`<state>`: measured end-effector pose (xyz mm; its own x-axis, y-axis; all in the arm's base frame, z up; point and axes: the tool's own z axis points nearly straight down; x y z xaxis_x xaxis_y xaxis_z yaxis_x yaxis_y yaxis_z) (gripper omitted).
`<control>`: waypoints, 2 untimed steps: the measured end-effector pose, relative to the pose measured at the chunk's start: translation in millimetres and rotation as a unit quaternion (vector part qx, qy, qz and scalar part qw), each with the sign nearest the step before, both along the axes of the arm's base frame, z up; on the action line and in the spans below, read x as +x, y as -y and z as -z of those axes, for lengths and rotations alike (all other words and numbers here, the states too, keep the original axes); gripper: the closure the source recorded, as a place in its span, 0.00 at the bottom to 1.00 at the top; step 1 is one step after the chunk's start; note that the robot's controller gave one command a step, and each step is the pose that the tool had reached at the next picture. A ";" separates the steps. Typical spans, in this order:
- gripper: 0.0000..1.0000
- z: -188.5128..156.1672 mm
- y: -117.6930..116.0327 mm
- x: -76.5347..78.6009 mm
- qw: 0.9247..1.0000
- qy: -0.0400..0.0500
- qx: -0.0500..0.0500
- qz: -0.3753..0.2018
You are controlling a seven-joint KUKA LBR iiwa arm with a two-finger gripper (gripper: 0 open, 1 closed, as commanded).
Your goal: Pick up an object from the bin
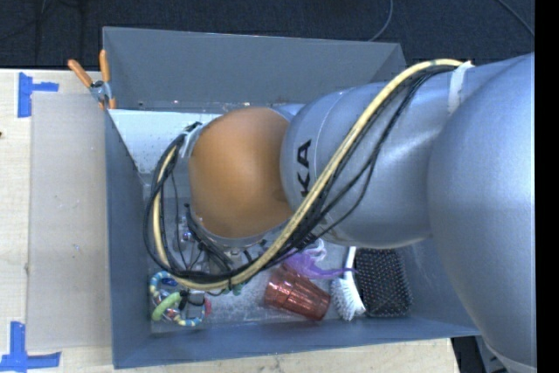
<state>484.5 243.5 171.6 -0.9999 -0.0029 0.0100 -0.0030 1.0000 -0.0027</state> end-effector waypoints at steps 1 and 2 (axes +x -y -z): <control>0.00 -4.2 1.3 2.4 1.000 0.003 0.001 0.003; 0.00 62.9 -1.9 7.3 0.999 0.002 0.001 -0.049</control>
Offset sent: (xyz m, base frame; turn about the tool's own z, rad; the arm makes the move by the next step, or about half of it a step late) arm 0.0090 0.0026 -0.1016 -0.1517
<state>491.8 245.5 108.7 -0.9949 -0.1007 0.0054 -0.1007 0.9949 -0.0008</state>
